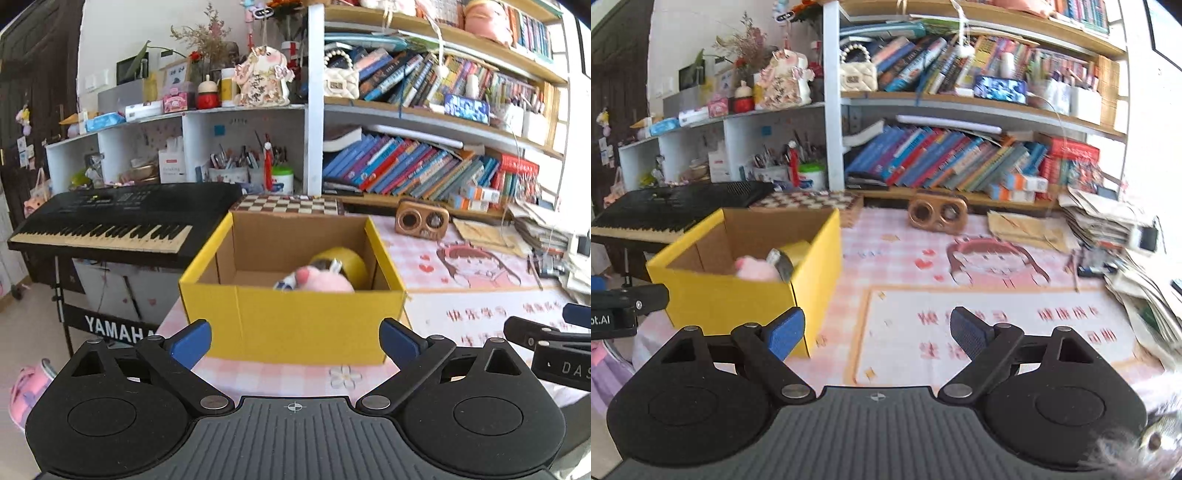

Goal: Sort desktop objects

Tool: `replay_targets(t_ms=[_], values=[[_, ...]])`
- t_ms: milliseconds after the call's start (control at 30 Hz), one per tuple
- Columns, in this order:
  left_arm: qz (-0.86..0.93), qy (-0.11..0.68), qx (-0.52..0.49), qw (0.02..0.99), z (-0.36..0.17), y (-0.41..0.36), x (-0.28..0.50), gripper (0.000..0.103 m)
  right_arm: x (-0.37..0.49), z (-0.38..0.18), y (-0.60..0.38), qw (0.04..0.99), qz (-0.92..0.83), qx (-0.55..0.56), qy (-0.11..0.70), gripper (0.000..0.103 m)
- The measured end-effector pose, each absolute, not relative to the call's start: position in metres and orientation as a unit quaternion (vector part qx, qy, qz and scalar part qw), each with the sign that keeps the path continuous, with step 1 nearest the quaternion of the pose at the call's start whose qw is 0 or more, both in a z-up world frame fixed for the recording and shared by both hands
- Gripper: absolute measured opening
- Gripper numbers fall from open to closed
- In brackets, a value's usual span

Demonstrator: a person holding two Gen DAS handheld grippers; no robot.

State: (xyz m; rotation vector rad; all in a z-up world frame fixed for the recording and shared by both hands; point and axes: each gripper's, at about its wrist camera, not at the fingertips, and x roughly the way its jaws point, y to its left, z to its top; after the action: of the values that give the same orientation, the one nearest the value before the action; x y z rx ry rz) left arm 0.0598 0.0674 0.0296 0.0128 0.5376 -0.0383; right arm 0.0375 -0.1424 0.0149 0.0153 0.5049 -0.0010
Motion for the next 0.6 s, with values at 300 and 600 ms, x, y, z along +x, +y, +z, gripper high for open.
replay_targets(t_ms=[300,600], values=[[-0.031,0.277,0.008,0.96,0.014,0.059,0.035,0.1,0.003,-0.001,-0.151,0.963,-0.026,0.008,0.27,0.088],[-0.037,0.305,0.011,0.952,0.005,0.053,0.033,0.101,0.001,-0.006,-0.153,0.958,-0.028,0.016,0.286,0.096]])
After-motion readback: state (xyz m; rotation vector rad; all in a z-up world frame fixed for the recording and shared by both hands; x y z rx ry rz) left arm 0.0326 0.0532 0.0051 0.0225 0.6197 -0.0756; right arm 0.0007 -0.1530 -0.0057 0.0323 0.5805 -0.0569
